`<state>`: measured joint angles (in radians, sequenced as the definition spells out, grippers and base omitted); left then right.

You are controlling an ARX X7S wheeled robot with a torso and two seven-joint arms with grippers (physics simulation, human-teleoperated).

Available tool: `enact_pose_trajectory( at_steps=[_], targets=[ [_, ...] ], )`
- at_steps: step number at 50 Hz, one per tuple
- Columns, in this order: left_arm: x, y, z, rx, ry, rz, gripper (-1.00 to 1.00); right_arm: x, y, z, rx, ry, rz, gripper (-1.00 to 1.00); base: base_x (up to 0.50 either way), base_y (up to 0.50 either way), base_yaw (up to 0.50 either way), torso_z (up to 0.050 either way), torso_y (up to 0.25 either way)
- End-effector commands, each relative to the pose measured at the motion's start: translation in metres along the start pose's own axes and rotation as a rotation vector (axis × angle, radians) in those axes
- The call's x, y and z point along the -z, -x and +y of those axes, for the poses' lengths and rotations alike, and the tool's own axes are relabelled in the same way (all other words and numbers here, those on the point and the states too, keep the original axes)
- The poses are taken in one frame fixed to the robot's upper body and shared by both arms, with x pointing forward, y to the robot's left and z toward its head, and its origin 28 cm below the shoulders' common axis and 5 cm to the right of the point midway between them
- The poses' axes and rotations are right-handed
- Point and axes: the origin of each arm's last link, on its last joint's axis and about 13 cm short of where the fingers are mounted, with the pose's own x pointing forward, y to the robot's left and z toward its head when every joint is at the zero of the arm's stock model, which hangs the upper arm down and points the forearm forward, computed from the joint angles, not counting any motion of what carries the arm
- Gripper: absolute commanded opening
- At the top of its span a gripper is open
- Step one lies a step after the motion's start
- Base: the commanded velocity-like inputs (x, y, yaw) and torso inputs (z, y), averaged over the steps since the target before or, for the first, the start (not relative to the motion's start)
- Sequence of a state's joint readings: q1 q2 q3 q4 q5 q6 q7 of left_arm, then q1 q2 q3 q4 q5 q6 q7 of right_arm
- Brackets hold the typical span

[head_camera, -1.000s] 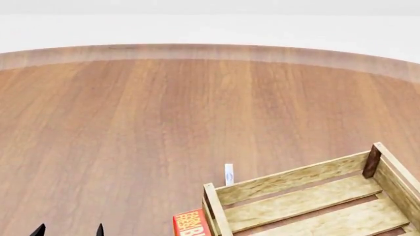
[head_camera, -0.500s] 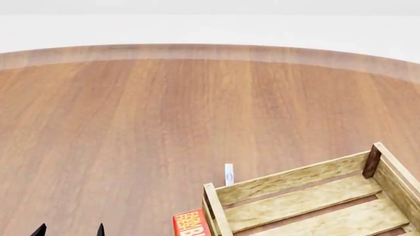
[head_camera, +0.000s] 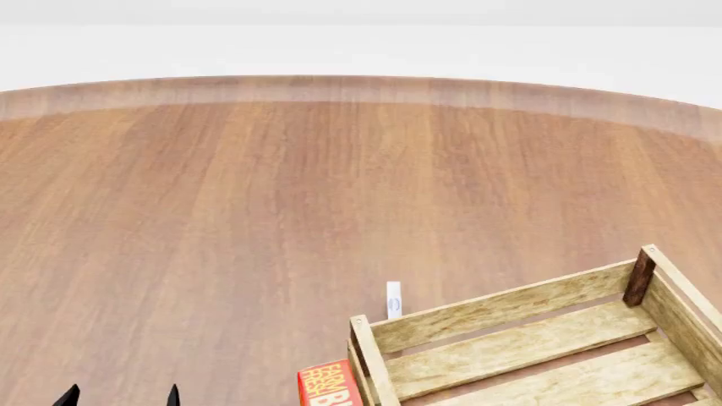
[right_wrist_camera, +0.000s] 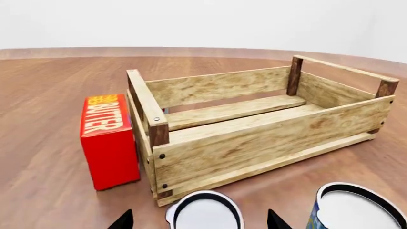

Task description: Pick up the tomato sauce, and put it in the wooden tray.

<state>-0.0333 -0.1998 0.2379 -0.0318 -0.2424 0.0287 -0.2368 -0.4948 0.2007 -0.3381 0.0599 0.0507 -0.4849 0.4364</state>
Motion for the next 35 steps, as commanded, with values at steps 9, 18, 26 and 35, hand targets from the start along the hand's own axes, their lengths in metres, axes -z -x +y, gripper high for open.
enact_pose_trajectory(
  at_steps=[9,18,26,35],
  targets=[
    [0.000,0.000,0.000,0.001,0.000,-0.001,1.00,0.012,-0.005,0.002,-0.016,0.012,0.064,1.00,0.00,0.00,0.00,0.000,0.000],
    [0.000,0.000,0.000,0.001,0.000,-0.001,1.00,0.015,-0.006,0.002,-0.001,0.000,0.072,1.00,0.00,0.00,0.00,0.000,0.000],
    [0.000,-0.001,0.000,0.001,0.001,-0.001,1.00,0.018,-0.009,0.001,0.018,-0.008,0.082,1.00,0.00,0.00,0.00,0.000,0.000],
    [0.000,0.000,0.000,0.001,0.001,-0.001,1.00,0.025,-0.015,0.002,0.017,0.004,0.111,1.00,0.00,0.00,0.00,0.000,0.000]
  ],
)
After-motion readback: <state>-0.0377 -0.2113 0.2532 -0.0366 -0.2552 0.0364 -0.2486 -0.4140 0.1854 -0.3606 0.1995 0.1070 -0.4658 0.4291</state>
